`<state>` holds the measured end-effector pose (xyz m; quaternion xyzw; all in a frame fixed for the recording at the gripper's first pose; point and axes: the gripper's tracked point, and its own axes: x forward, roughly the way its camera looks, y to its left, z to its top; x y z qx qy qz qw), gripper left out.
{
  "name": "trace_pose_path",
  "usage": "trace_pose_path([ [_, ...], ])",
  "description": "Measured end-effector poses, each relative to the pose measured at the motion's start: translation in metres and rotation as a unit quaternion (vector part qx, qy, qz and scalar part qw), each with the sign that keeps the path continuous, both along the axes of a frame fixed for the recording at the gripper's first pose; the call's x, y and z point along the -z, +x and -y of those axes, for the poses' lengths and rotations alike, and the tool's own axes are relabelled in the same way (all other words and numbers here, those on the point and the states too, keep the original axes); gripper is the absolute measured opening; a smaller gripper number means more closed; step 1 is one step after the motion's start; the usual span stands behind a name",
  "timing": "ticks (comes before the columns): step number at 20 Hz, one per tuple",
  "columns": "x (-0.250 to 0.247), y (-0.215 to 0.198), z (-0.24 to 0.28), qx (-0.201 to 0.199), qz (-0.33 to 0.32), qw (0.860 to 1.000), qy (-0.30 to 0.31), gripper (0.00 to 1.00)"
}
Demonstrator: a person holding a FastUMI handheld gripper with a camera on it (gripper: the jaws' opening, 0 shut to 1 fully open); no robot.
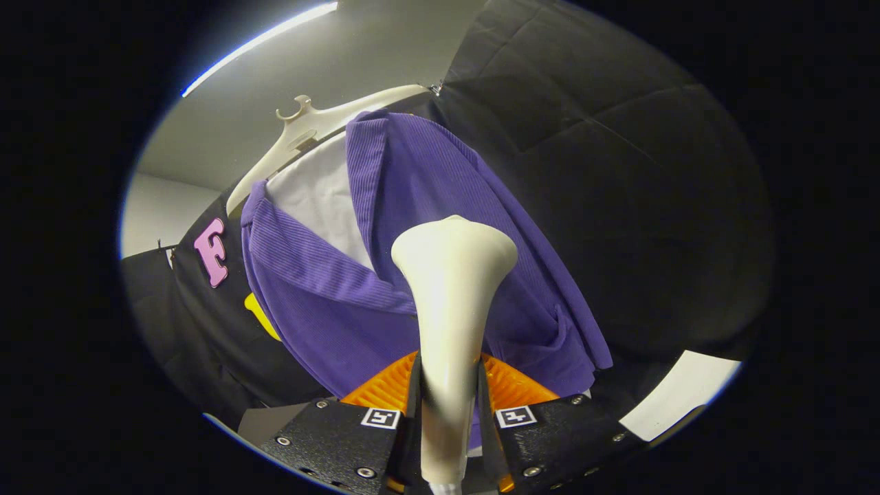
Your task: Iron the clothes twice with a garment steamer, once on the left side and once on the right side.
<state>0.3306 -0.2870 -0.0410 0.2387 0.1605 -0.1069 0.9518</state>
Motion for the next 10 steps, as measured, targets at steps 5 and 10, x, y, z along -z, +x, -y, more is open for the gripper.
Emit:
trace_pose_path([
  [5, 0.032, -0.017, 0.012, 0.007, -0.031, 0.999, 0.006, 0.36],
  [10, 0.069, -0.034, 0.017, 0.012, -0.066, 0.998, 0.013, 0.36],
])
